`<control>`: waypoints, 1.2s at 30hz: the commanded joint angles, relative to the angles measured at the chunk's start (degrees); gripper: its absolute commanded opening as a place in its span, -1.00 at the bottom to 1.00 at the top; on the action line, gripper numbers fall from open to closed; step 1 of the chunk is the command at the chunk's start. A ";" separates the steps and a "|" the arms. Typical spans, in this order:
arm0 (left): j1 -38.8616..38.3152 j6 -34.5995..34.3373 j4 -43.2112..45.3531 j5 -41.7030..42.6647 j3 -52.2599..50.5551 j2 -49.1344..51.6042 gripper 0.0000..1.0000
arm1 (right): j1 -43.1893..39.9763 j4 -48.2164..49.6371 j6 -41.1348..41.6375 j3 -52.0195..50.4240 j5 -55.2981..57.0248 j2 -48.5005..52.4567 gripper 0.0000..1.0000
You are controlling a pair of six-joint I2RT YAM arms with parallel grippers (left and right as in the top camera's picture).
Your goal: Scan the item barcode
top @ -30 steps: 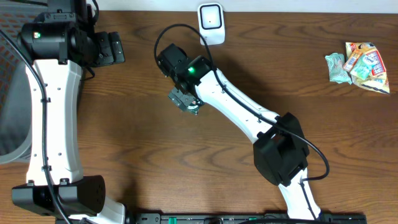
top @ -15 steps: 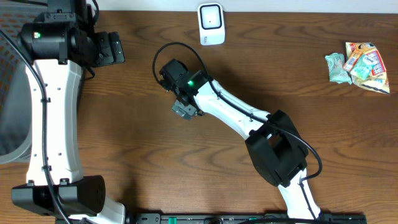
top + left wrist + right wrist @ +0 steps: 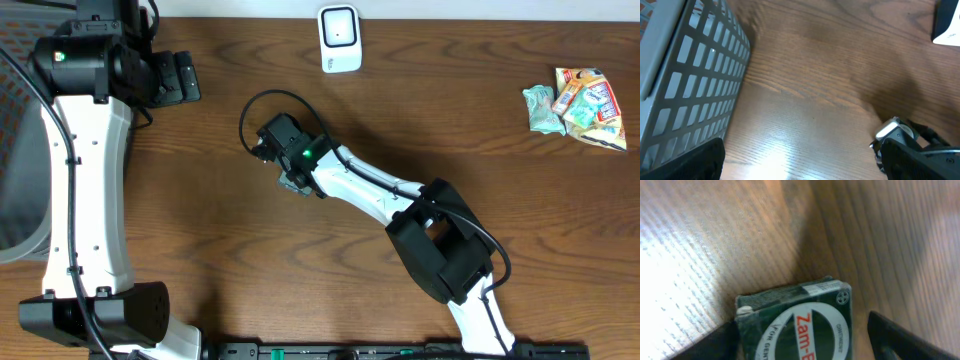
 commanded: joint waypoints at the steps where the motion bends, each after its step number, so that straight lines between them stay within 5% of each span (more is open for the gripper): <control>1: 0.24 -0.50 0.00 -0.92 -0.28 0.22 0.95 | -1.03 -0.48 -0.46 -2.10 0.46 0.20 0.22; 11: 0.24 -0.50 0.00 -0.92 -0.28 0.22 0.95 | -2.97 -0.13 4.98 -0.11 0.44 0.07 0.04; 18: 0.24 -0.50 0.00 -0.92 -0.28 0.22 0.96 | -3.63 -3.08 5.70 3.67 0.24 -0.72 0.22; 25: 0.24 -0.52 0.00 -0.92 -0.28 0.22 0.96 | -6.51 -6.03 9.81 7.37 -3.87 -0.81 0.64; 28: 0.22 -0.50 0.00 -0.92 -0.28 0.22 0.96 | -9.20 -7.48 9.77 8.09 -11.98 -0.81 0.97; 36: 0.24 -0.50 0.00 -0.92 -0.28 0.22 0.96 | -12.63 -9.94 4.55 6.93 -22.56 -0.79 0.99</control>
